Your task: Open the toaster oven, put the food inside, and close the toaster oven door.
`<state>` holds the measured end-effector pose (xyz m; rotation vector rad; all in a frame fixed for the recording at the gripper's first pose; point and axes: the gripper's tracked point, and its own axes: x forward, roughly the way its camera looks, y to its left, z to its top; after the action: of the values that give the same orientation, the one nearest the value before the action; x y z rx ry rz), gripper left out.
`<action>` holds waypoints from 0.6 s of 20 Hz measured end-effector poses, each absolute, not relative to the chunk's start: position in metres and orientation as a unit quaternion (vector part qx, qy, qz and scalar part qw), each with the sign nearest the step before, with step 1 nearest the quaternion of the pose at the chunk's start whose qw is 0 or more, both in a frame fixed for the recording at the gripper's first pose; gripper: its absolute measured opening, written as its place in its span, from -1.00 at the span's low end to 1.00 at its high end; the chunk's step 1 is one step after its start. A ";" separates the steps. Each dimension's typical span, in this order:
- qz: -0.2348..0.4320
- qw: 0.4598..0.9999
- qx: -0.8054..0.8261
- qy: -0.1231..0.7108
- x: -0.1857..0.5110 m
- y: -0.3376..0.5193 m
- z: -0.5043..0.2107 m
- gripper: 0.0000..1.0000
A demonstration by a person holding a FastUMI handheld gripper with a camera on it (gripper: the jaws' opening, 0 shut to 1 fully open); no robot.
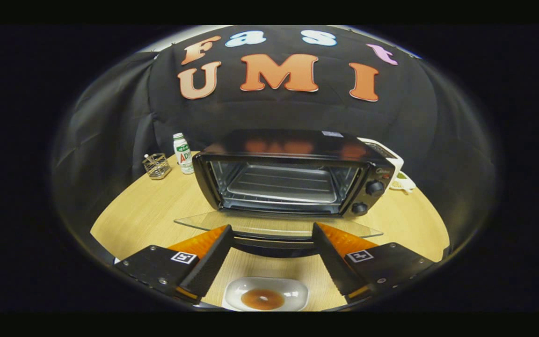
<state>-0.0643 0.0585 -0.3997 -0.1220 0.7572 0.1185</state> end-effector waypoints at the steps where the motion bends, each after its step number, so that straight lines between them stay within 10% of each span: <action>1: 0.058 0.923 -0.054 0.376 -0.068 0.057 -0.404 1.00; 12: 0.037 0.899 -0.042 0.435 -0.094 0.049 -0.457 1.00</action>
<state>-0.0945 0.0492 -0.4571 -0.0871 0.9011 0.0756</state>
